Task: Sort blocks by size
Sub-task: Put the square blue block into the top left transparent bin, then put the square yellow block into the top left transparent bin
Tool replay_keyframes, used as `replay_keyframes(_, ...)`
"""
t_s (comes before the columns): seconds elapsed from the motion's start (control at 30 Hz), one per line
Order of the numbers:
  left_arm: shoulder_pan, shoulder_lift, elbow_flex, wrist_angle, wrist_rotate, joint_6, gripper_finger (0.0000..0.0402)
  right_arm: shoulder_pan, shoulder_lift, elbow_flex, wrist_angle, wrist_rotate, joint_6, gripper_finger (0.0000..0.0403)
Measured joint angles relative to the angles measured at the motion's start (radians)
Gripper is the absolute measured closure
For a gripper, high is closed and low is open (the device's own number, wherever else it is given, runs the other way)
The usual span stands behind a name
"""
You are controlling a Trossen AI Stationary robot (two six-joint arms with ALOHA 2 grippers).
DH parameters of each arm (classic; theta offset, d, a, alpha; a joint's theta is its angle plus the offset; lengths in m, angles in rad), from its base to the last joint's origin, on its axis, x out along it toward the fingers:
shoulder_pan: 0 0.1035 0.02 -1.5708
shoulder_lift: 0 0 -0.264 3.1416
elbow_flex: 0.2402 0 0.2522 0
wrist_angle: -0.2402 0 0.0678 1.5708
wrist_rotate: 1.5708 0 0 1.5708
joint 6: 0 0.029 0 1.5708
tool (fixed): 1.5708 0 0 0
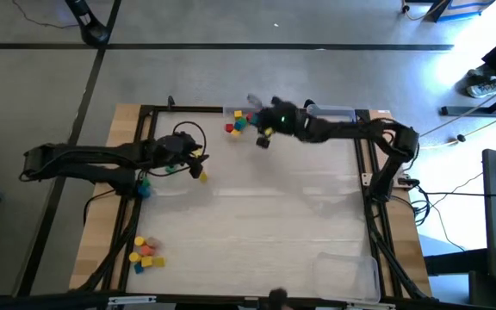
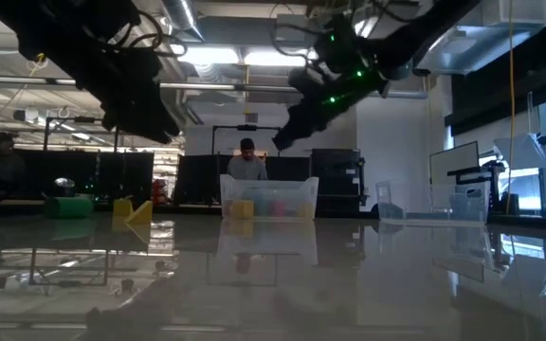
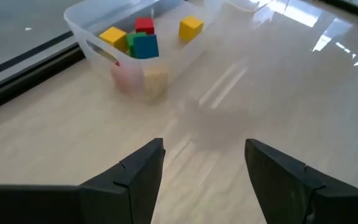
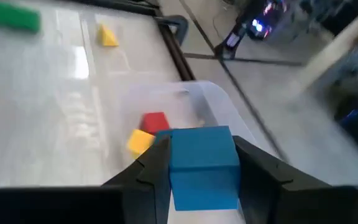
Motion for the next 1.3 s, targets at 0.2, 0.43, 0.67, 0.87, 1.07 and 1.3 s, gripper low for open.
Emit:
replay_keyframes(0.2,0.0,0.03,0.0,0.001,0.0,-0.001,0.019,-0.15,0.045,0.001,0.008,-0.164,0.147,0.0268)
replay_keyframes(0.43,-0.001,0.047,0.0,0.006,0.0,-0.005,0.019,-0.185,0.129,0.0,0.006,-0.24,0.168,0.0259)
replay_keyframes(0.67,-0.001,0.047,0.0,0.004,0.0,-0.002,0.019,-0.183,0.13,0.0,0.024,-0.235,0.164,0.0256)
replay_keyframes(0.87,-0.001,0.047,0.0,0.004,0.0,-0.004,0.019,-0.183,0.13,0.0,0.023,-0.187,0.168,0.0249)
replay_keyframes(1.07,-0.001,0.047,0.0,0.004,0.0,-0.002,0.019,-0.183,0.13,0.0,0.024,-0.183,0.169,0.0177)
replay_keyframes(1.3,-0.001,0.047,0.0,0.003,0.0,-0.005,0.019,-0.17,0.119,0.0,0.013,-0.182,0.163,0.0111)
